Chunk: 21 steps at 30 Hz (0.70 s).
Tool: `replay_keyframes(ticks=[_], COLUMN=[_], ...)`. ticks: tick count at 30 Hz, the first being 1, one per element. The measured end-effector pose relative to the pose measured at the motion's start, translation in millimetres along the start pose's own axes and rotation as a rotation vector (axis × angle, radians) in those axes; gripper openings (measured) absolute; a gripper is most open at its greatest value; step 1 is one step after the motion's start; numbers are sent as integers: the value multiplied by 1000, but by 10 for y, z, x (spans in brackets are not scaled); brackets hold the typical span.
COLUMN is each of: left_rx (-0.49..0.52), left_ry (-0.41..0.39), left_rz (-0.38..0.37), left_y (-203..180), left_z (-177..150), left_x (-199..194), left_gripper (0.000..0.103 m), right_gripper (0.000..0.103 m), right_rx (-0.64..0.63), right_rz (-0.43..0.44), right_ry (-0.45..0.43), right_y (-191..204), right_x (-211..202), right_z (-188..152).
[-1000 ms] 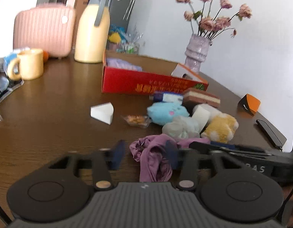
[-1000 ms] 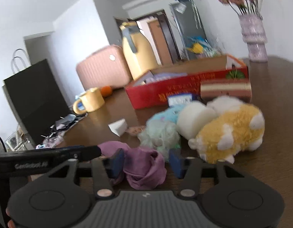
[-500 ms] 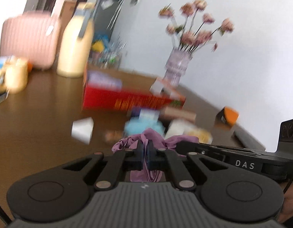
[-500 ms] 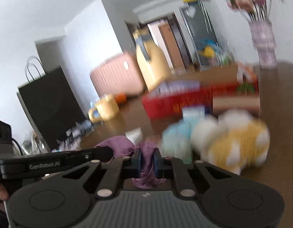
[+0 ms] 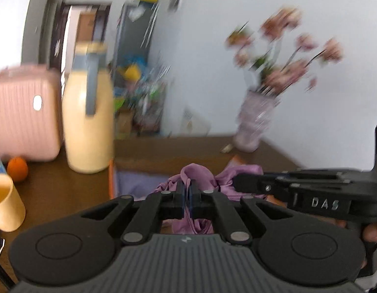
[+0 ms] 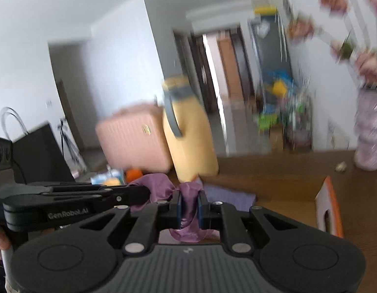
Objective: Organize soft objects
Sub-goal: 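Place the mauve cloth into the box and open the right tool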
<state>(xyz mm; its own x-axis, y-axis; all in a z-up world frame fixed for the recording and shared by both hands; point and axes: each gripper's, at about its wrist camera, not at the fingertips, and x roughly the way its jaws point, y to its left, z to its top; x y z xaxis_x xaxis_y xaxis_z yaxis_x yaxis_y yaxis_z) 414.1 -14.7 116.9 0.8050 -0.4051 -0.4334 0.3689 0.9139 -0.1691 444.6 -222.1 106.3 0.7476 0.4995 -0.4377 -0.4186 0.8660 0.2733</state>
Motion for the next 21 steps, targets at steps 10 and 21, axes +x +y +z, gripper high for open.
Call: replay_keyframes(ticks=[10, 21], left_rx=[-18, 17], left_ry=[421, 382], left_rz=[203, 269], left_y=[544, 479], left_z=[-423, -359], left_x=[1520, 1295], left_gripper=[6, 32], right_gripper=[13, 34], right_rx=[138, 105], right_rz=[-28, -68], right_ry=[407, 304], right_y=[-522, -495], right_x=[1591, 1028], right_z=[-327, -116])
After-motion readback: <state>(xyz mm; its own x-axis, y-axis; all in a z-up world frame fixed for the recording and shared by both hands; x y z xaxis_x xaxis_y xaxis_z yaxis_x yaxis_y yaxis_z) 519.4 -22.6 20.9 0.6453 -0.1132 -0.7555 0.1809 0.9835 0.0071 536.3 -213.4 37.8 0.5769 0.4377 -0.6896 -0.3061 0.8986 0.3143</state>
